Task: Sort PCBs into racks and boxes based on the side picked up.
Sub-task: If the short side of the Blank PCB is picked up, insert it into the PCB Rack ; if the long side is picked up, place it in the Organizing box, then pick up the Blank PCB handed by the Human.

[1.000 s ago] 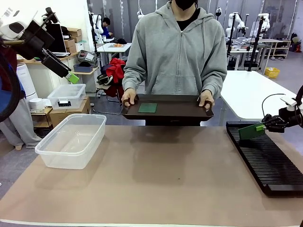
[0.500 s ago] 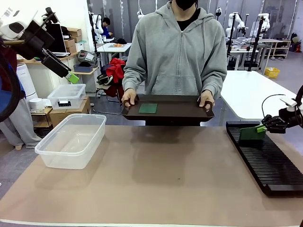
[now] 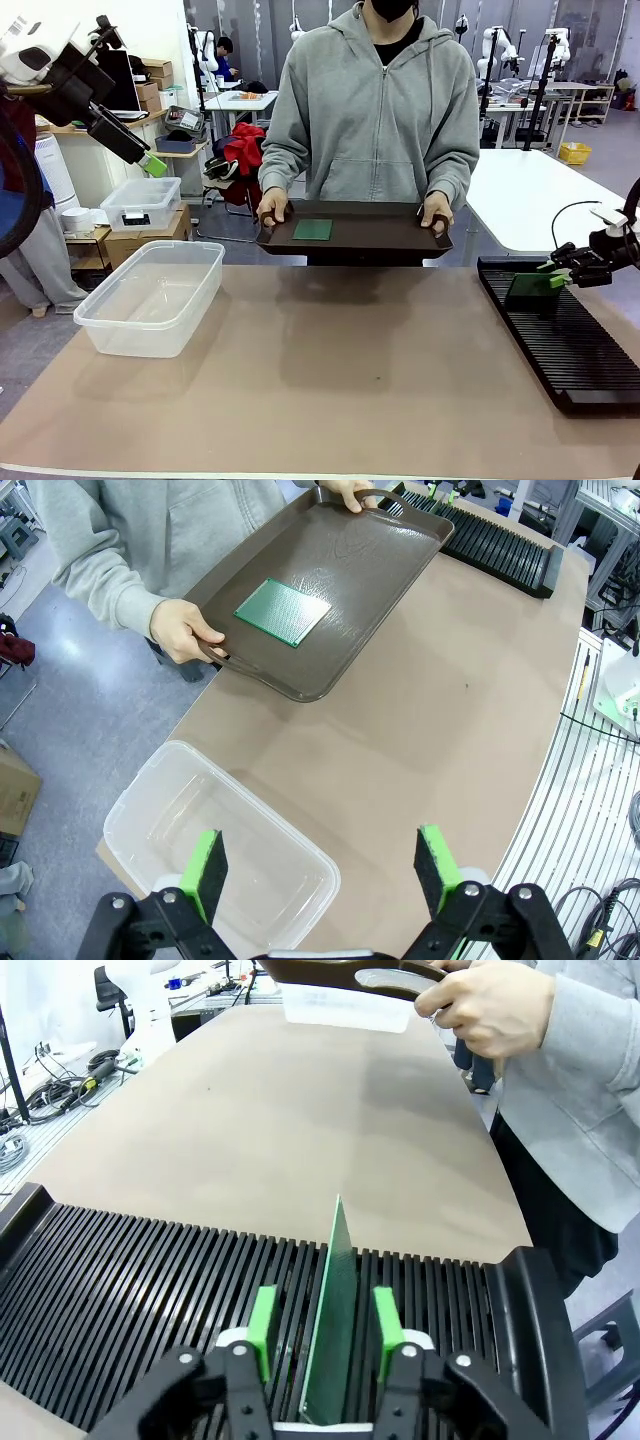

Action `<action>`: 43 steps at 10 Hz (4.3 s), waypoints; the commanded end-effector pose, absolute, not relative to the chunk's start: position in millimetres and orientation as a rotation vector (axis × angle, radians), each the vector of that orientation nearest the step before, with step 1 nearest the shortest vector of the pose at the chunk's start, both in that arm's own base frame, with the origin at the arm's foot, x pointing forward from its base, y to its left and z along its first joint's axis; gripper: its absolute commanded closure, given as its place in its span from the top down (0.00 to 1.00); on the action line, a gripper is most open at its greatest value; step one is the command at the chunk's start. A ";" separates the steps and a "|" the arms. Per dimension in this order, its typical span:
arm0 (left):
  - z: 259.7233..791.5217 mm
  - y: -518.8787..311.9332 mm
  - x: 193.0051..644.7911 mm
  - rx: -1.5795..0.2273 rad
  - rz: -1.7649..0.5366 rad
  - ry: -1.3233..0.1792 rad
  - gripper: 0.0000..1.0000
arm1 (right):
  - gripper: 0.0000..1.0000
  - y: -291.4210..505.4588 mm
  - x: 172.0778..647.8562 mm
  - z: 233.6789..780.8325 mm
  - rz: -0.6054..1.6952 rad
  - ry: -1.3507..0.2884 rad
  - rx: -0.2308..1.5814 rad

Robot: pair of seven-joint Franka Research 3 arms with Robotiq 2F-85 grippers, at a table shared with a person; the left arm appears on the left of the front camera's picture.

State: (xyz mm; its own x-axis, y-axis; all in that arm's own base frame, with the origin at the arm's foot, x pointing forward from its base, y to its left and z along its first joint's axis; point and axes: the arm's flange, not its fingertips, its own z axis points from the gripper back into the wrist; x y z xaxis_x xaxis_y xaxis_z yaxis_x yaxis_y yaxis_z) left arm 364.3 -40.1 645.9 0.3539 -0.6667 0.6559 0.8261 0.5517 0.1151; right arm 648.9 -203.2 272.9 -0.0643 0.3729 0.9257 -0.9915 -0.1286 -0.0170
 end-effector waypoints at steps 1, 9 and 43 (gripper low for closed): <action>644.5 -39.4 364.4 -0.259 -0.979 -0.716 1.00 | 0.80 -201.7 652.9 278.5 1.507 -0.879 0.994; 644.5 -39.4 364.4 -0.259 -0.979 -0.716 1.00 | 1.00 -196.2 636.4 331.7 1.572 -0.933 0.933; 644.5 -39.4 364.4 -0.259 -0.979 -0.716 1.00 | 1.00 -132.9 529.2 593.9 1.090 -0.834 0.731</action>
